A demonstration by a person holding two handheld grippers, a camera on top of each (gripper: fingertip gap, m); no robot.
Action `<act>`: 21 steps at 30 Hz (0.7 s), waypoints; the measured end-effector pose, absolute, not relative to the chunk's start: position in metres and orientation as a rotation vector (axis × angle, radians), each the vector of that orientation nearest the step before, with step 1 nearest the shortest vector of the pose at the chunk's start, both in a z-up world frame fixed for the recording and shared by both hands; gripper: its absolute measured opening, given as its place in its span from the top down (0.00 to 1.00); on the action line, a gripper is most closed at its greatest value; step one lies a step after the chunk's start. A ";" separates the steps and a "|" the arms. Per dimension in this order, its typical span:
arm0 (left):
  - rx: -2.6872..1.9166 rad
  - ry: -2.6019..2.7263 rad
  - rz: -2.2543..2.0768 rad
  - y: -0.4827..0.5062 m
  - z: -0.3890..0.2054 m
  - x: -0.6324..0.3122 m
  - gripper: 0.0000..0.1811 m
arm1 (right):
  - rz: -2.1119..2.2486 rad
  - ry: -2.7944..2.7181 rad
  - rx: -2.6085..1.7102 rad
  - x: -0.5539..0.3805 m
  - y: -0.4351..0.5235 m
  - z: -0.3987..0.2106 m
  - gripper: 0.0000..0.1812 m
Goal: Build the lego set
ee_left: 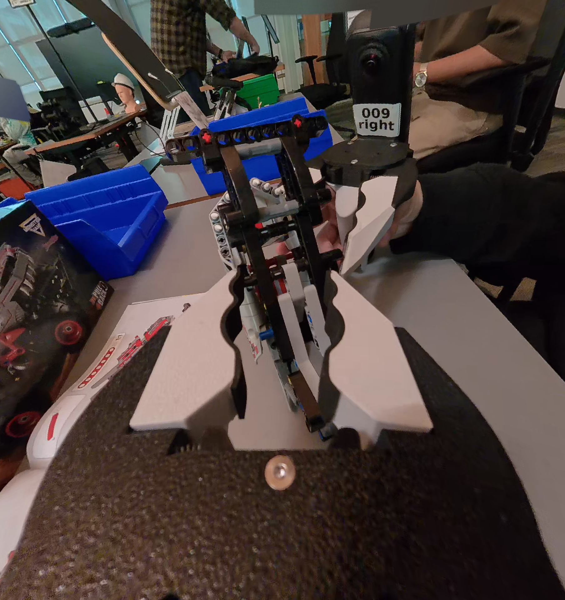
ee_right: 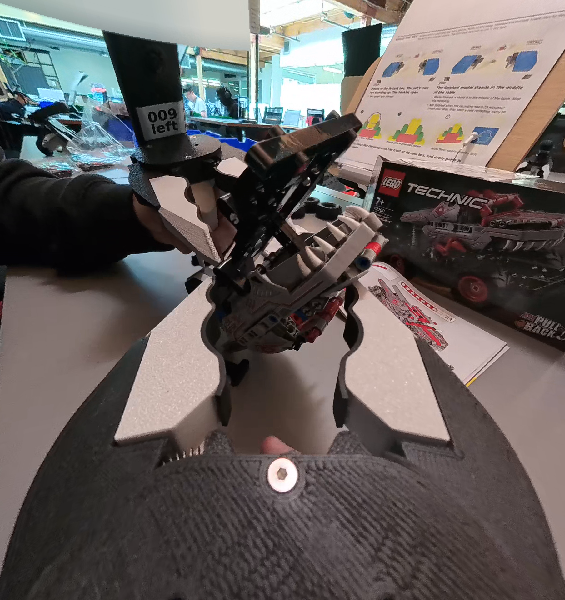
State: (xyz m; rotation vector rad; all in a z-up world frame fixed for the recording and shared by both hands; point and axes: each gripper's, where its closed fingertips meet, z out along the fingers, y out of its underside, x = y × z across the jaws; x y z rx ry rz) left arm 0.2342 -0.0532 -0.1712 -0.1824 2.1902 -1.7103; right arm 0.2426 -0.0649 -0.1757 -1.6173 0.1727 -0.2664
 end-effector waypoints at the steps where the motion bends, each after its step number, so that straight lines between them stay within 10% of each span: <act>1: -0.172 2.190 -1.707 -0.053 -0.171 0.234 0.74 | -0.270 0.166 -1.615 0.242 -0.065 -0.175 0.58; 13: -0.300 2.246 -1.822 -0.051 -0.167 0.234 0.73 | -0.343 0.161 -1.571 0.240 -0.061 -0.169 0.59; 21: -0.430 2.335 -1.734 -0.049 -0.177 0.242 0.51 | -0.304 0.251 -1.606 0.248 -0.061 -0.172 0.59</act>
